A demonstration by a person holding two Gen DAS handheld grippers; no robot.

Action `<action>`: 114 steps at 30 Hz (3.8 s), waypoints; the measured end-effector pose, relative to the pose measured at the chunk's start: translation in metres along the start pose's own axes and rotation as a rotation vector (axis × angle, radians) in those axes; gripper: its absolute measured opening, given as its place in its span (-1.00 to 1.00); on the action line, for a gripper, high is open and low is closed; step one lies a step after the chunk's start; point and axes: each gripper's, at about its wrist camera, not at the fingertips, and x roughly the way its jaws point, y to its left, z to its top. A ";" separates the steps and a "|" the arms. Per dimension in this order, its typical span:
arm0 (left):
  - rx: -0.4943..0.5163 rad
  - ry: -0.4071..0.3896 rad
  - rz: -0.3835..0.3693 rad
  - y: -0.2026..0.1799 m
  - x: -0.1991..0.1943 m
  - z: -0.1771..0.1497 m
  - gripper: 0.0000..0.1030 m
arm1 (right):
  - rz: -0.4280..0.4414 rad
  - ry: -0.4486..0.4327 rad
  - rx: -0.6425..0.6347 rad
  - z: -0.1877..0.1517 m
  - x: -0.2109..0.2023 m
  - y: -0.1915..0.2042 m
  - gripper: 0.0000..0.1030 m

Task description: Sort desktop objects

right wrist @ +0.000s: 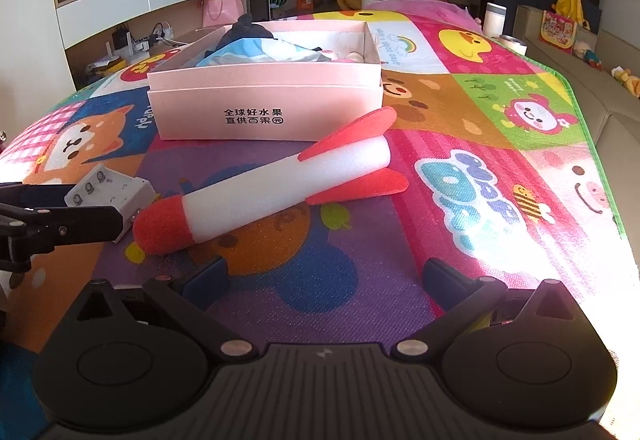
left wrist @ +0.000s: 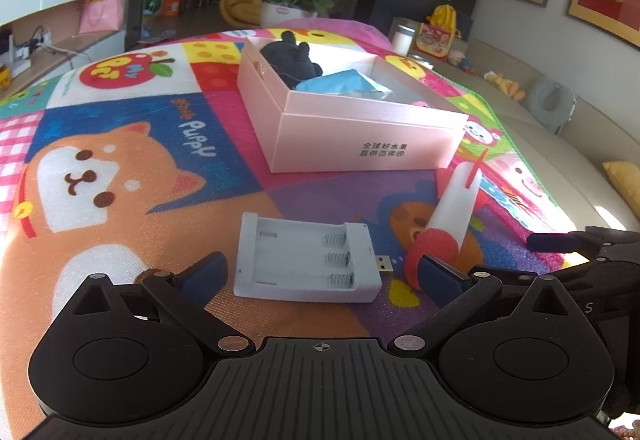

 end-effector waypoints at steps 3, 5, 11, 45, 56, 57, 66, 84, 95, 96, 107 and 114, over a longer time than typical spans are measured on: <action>-0.019 -0.012 0.089 0.000 -0.002 -0.002 1.00 | 0.000 0.004 -0.009 0.001 0.000 0.000 1.00; -0.050 -0.022 0.131 0.004 -0.006 -0.003 1.00 | 0.003 0.005 -0.010 0.001 0.000 0.000 1.00; -0.086 -0.038 0.147 0.014 -0.021 -0.012 1.00 | 0.010 0.014 -0.037 0.005 0.003 0.006 1.00; 0.041 0.040 0.271 0.009 -0.019 -0.016 1.00 | -0.075 -0.013 0.040 0.028 0.024 -0.015 0.84; 0.168 0.050 0.240 -0.023 0.013 0.004 1.00 | -0.095 -0.006 0.110 0.025 0.025 -0.022 1.00; 0.181 0.048 0.249 -0.023 0.014 0.005 1.00 | -0.094 -0.007 0.112 0.025 0.025 -0.023 1.00; 0.150 0.067 0.184 -0.002 0.010 0.008 1.00 | -0.090 -0.009 0.117 0.025 0.024 -0.023 1.00; 0.097 0.044 0.223 -0.005 0.006 0.003 0.88 | 0.215 -0.083 0.335 0.030 0.001 -0.035 1.00; 0.051 0.020 0.222 -0.013 -0.028 -0.025 0.88 | 0.018 0.034 0.274 0.061 0.043 0.022 0.56; 0.043 0.018 0.219 -0.012 -0.028 -0.025 0.89 | 0.027 0.035 0.248 0.061 0.041 0.022 0.48; 0.027 0.015 0.194 -0.010 -0.027 -0.026 1.00 | 0.128 0.071 -0.059 0.040 -0.018 -0.008 0.21; 0.035 0.019 0.198 -0.012 -0.026 -0.026 1.00 | 0.021 0.083 0.049 0.038 -0.019 -0.031 0.28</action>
